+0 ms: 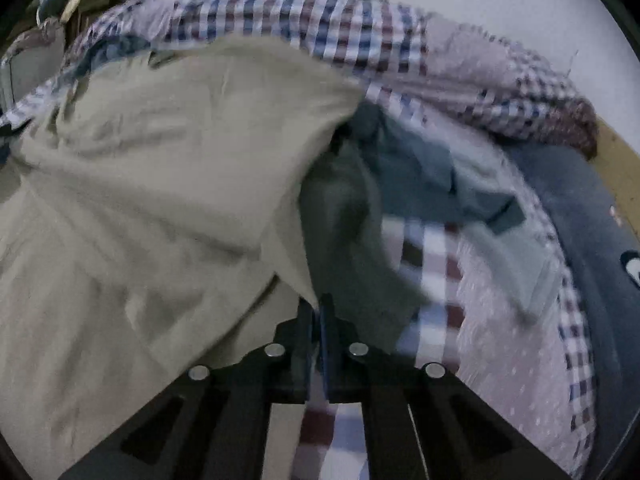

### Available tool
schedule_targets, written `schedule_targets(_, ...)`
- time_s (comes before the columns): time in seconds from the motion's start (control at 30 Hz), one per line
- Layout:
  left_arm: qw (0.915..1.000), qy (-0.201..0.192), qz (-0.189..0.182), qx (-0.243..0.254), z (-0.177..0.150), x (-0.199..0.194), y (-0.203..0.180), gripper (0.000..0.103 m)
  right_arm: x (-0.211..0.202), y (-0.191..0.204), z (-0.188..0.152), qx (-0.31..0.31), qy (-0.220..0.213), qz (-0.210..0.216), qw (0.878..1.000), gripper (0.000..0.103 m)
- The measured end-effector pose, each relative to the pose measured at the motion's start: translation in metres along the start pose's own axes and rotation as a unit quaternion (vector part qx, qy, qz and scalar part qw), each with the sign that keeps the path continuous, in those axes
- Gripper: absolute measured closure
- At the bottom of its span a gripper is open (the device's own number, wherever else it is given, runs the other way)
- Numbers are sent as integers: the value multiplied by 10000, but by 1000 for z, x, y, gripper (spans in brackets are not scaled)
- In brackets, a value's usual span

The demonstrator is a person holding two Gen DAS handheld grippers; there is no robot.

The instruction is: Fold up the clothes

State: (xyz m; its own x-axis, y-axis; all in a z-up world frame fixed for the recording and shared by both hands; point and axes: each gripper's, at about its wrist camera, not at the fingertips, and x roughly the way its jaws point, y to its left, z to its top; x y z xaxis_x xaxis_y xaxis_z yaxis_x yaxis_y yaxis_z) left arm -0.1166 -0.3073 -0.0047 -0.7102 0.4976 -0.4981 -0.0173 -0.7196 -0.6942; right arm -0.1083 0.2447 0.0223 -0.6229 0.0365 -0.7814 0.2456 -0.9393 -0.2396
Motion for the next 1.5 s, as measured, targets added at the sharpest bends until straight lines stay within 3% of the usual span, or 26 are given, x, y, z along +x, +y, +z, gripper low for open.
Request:
schedule_targets(0.1, 9992, 45, 400, -29, -2, -6, -8, 23, -5, -2, -12, 83, 240, -67, 9997, 91)
schedule_targets(0.17, 9986, 73, 508, -87, -6, -14, -15, 23, -21, -8, -19, 361, 170, 7, 9992, 84)
schedule_targets(0.23, 9985, 24, 529, 145, -15, -35, -33, 23, -47, -14, -28, 672, -80, 145, 9976, 65)
schedule_targets(0.27, 9982, -2, 539, 265, -20, -45, -42, 23, -63, -16, -34, 837, -243, 225, 9959, 61)
schedule_targets(0.43, 9940, -143, 631, 880, -45, -95, -86, 21, -139, -21, -70, 1533, -1126, 686, 9793, 55)
schedule_targets(0.53, 9873, -287, 837, 1319, -78, -129, -115, 19, -174, -17, -94, 1829, -1570, 847, 9668, 51)
schedule_targets(0.73, 9767, -253, 1145, 1797, -140, -173, -153, 18, -219, 8, -123, 2126, -2015, 1043, 9504, 42)
schedule_targets(0.83, 9776, -303, 1315, 1612, -165, -196, -151, 18, -225, 25, -134, 2166, -2032, 1323, 9457, 39)
schedule_targets(1.07, 9781, -485, 1850, 822, -197, -242, -114, 18, -238, 80, -141, 1575, -1991, 1573, 9544, 37)
schedule_targets(1.27, 9708, -85, 2376, 306, -230, -250, -82, 18, -249, 129, -154, 1119, -1924, 1918, 9559, 29)
schedule_targets(1.37, 9595, 204, 2793, 293, -245, -245, -73, 18, -251, 152, -159, 804, -1854, 2055, 9576, 29)
schedule_targets(1.5, 9520, 614, 2975, 376, -266, -237, -64, 18, -248, 175, -166, 586, -1713, 2231, 9578, 29)
